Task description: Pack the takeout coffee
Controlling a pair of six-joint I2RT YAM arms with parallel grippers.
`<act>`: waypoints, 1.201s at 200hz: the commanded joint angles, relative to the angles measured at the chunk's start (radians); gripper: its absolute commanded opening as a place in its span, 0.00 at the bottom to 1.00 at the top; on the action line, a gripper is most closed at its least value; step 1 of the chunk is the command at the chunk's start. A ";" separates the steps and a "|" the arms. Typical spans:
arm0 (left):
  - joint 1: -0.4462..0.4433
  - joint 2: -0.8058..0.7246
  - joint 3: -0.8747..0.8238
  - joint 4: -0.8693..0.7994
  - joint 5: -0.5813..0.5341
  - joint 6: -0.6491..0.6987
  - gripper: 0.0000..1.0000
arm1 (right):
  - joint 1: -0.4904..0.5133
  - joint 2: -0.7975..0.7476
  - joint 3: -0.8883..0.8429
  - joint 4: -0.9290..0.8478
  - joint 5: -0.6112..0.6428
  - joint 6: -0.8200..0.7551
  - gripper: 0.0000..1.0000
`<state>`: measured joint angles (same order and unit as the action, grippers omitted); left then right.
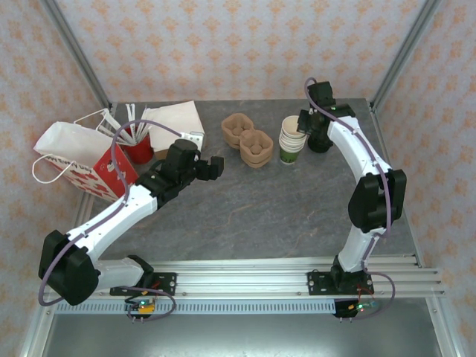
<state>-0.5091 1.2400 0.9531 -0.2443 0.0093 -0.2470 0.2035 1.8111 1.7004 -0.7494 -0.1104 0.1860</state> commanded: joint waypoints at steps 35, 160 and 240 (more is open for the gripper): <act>-0.005 0.008 0.023 -0.025 -0.029 -0.019 0.94 | 0.003 -0.024 0.066 -0.043 0.016 -0.015 0.12; -0.005 -0.017 0.040 -0.044 -0.032 -0.044 0.94 | 0.093 -0.289 0.173 -0.147 0.013 -0.027 0.10; 0.031 -0.136 -0.030 -0.110 -0.310 -0.112 0.98 | 0.473 -0.397 -0.353 0.117 0.023 0.075 0.10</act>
<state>-0.5018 1.1557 0.9535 -0.3115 -0.1795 -0.3164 0.6071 1.3582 1.4384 -0.7399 -0.1265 0.2230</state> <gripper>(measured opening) 0.979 0.104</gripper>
